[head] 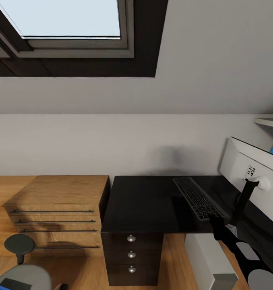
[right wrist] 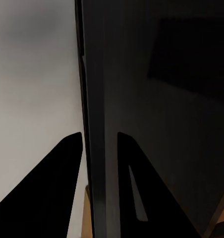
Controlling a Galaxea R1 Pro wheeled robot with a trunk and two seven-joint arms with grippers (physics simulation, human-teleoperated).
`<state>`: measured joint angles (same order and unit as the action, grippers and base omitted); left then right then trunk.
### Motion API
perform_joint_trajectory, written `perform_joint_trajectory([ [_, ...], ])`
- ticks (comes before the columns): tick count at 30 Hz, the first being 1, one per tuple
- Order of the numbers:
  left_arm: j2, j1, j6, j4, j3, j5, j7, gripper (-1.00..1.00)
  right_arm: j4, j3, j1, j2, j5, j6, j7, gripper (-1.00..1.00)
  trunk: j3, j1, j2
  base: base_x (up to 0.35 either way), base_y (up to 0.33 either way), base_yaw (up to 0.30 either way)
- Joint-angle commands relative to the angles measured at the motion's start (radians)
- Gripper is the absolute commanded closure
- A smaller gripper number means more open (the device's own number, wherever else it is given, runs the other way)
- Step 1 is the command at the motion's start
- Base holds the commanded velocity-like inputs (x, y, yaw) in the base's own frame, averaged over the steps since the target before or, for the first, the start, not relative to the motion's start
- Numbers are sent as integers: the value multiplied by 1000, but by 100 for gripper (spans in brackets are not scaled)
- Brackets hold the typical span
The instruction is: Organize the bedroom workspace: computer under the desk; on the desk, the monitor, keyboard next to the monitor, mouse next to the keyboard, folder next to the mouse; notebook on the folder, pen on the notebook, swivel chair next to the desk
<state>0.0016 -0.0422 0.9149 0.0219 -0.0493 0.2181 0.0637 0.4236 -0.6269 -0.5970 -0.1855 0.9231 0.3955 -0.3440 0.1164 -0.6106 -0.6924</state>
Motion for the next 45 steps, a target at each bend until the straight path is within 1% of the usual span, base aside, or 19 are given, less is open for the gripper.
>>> perform_joint_trajectory([
  [1, 0, -1, 2, 0, -4, -10, 7, -100, 0, -7, -1, 1, 5, 9, -3, 100, 2, 0, -1, 9, -2, 0],
  [7, 0, -1, 1, 0, -4, -10, 7, -100, 0, -7, -1, 1, 7, 9, -3, 100, 2, 0, -1, -17, -2, 0],
  [14, 0, -1, 0, 0, -4, -10, 7, -100, -2, -8, -1, 1, 8, 9, -3, 100, 2, 0, -1, -158, -81, 0],
  [22, 0, -1, 2, 0, -4, -10, 7, -100, -3, -8, -1, 1, 7, 9, -3, 100, 2, 0, -1, -35, -22, 0],
  [33, -12, -1, 1, 0, -4, -10, 8, -100, -17, -8, -1, 0, 6, 9, -3, 100, 2, 0, -1, -2, -1, 0],
  [35, -23, -1, 12, 3, -2, -11, 6, -100, -5, -8, -13, 12, 18, 22, -13, 100, 2, 0, -1, 0, 0, 0],
  [39, -46, -1, 34, 3, -2, -11, 6, -100, 16, -8, -36, 35, 18, 43, -35, 100, 2, 0, -1, 0, 0, 0],
  [40, -51, -1, 34, 3, -2, -11, 6, -100, 17, -8, -42, 37, 17, 42, -35, 100, 2, 0, -1, 0, 0, 0],
  [43, -68, -1, 34, 12, -2, -11, 5, -100, 9, -8, -39, 50, 16, 43, -36, 100, 2, 0, -1, 0, 0, 0],
  [45, -71, -1, 34, 16, -1, -11, 5, -100, 5, -8, -36, 53, 16, 43, -36, 100, 2, 0, -1, 0, 0, 0],
])
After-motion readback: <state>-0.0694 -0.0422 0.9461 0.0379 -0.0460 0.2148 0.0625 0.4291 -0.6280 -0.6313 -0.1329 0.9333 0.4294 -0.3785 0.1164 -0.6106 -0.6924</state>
